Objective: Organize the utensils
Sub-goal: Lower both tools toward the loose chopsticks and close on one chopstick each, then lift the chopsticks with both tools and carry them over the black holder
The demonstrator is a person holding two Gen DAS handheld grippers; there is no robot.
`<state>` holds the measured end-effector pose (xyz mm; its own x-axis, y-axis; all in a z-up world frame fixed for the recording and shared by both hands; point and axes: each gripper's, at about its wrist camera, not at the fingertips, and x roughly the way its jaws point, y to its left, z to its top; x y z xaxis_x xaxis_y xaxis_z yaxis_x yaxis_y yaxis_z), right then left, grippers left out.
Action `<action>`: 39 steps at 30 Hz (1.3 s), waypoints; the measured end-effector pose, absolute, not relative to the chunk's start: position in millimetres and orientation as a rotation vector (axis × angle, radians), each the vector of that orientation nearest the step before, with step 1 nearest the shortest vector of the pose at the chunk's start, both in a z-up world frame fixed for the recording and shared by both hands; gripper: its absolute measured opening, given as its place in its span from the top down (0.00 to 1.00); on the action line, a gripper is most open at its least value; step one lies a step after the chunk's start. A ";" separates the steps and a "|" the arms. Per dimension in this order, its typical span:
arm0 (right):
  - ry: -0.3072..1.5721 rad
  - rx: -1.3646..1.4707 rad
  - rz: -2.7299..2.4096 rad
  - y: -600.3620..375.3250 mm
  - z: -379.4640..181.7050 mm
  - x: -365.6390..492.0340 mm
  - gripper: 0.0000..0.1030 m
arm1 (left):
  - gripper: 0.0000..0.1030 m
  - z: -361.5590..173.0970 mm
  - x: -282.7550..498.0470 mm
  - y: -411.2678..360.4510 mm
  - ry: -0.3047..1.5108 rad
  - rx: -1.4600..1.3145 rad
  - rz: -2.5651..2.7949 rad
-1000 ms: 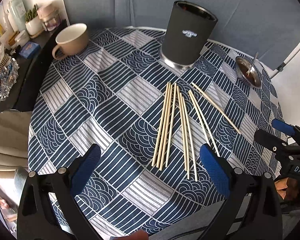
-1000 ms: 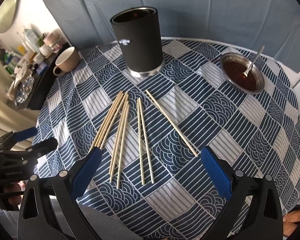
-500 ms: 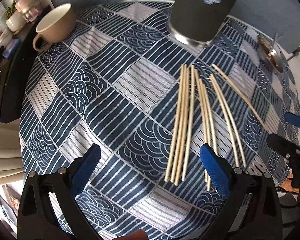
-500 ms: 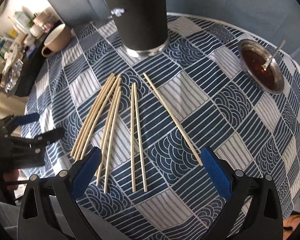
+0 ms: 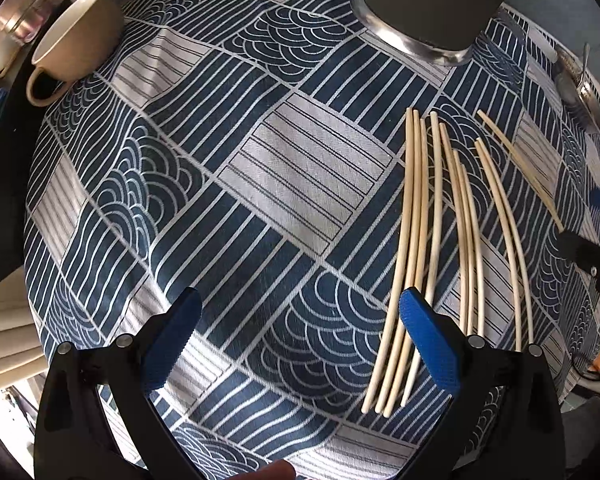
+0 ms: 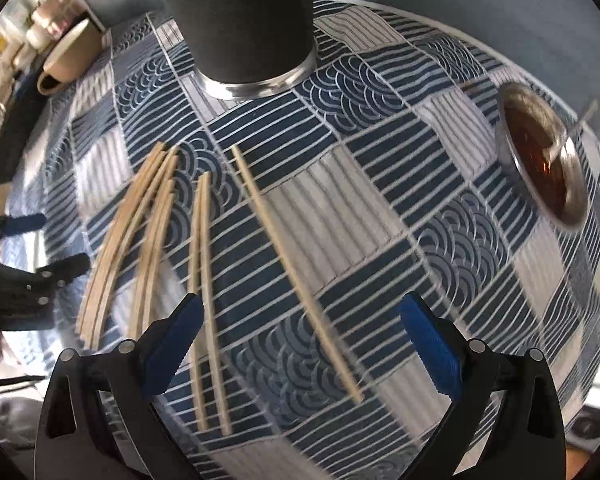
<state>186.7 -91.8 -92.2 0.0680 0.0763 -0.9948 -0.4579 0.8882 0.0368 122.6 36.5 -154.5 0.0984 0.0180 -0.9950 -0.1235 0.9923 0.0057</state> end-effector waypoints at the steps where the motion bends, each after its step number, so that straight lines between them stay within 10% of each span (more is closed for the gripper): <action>1: 1.449 -0.339 0.420 -90.0 -94.4 190.0 0.09 | 0.06 -155.9 124.0 35.9 1.473 -0.083 0.099; 23: 1.497 -0.456 0.544 -70.0 -142.4 219.1 0.10 | 0.04 -181.0 180.0 33.4 1.480 0.005 0.015; 26: 1.497 -0.469 0.561 -73.5 -132.8 214.7 0.25 | 0.04 -178.6 164.0 29.9 1.469 0.003 0.014; 28: 1.495 -0.464 0.560 -78.1 -123.7 217.4 0.61 | 0.05 -178.5 163.4 28.5 1.470 0.001 0.015; 31: 1.491 -0.462 0.555 -87.4 -119.0 222.9 0.86 | 0.26 -164.3 138.8 37.8 1.459 0.011 -0.008; 34: 1.482 -0.488 0.571 -80.1 -114.5 219.7 0.94 | 0.89 -152.4 133.3 41.8 1.477 0.032 -0.064; 39: 1.513 -0.433 0.577 -80.8 -116.6 223.9 0.95 | 0.95 -150.6 125.7 66.2 1.519 -0.070 -0.097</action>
<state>223.9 -80.8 -116.6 -0.0319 0.0846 -0.9959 -0.6004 0.7950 0.0868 125.7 66.2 -150.6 0.0492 -0.1070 -0.9930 0.0202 0.9941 -0.1061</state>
